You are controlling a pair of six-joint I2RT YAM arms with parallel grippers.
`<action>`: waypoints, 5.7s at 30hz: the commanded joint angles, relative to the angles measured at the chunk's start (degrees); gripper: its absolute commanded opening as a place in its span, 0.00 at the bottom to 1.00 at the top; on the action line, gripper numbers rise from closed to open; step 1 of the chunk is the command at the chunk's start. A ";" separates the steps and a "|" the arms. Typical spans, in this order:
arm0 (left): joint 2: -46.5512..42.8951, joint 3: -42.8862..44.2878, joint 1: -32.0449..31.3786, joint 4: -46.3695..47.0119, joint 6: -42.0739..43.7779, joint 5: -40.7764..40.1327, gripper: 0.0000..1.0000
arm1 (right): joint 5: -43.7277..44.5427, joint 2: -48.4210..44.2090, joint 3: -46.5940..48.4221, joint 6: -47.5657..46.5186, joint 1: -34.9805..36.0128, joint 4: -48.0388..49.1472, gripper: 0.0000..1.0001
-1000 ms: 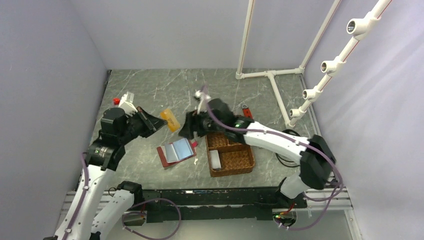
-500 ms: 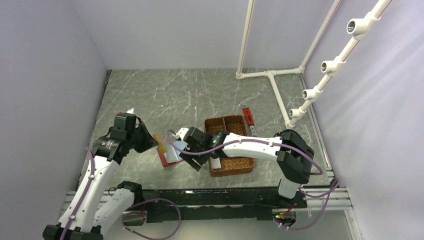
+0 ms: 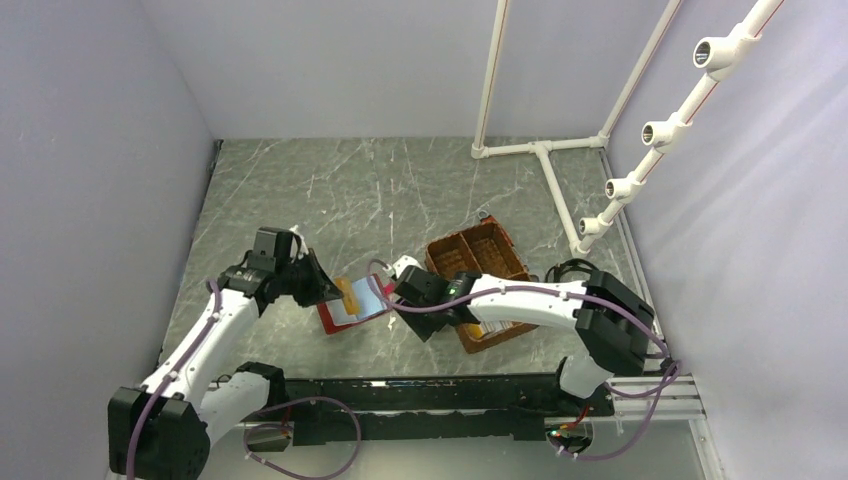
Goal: Put the credit cards into the card holder
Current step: Move the storage box to the center of the board, then insert the credit card into the card holder.
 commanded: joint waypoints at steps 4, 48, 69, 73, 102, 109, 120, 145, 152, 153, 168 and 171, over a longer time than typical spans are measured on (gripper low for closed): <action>-3.50 -6.88 0.14 8.29 -0.86 1.06 0.00 | -1.53 -3.75 -0.37 1.25 -3.20 1.13 0.67; 1.07 -15.94 8.07 14.78 -5.68 9.97 0.00 | -23.58 21.15 9.47 3.79 -13.40 23.49 0.26; 4.12 -16.01 8.93 20.08 -2.70 15.49 0.00 | -22.15 23.40 10.54 0.80 -13.53 21.51 0.25; 6.28 -16.69 8.93 21.81 -2.56 16.14 0.00 | -13.47 21.95 11.63 -1.99 -13.49 16.90 0.25; 0.74 -18.91 8.69 18.66 -7.22 11.25 0.00 | -23.29 20.21 22.44 -6.32 -10.28 16.28 0.56; 0.52 -19.26 9.52 18.30 -6.82 11.69 0.00 | -17.35 23.27 24.47 -7.90 -9.27 14.02 0.64; -4.13 -17.60 9.64 12.31 -6.97 5.44 0.00 | -17.87 14.46 22.59 -4.80 -9.40 11.51 0.73; 0.70 -25.56 9.64 31.44 -7.00 11.18 0.00 | -4.75 24.02 15.50 -3.57 -10.03 16.77 0.41; 3.67 -27.18 10.62 40.55 -7.79 16.50 0.00 | -4.54 23.50 11.48 -2.40 -11.63 18.98 0.38; 3.52 -27.31 11.20 40.65 -7.82 17.48 0.00 | -4.87 23.53 11.15 -2.57 -11.85 19.31 0.38; 9.71 -30.10 19.30 49.44 -11.09 29.00 0.00 | -7.95 23.52 11.37 -2.81 -11.99 20.07 0.37; 7.85 -30.40 19.30 49.60 -10.96 29.21 0.00 | -8.05 23.53 11.62 -2.98 -11.99 20.02 0.37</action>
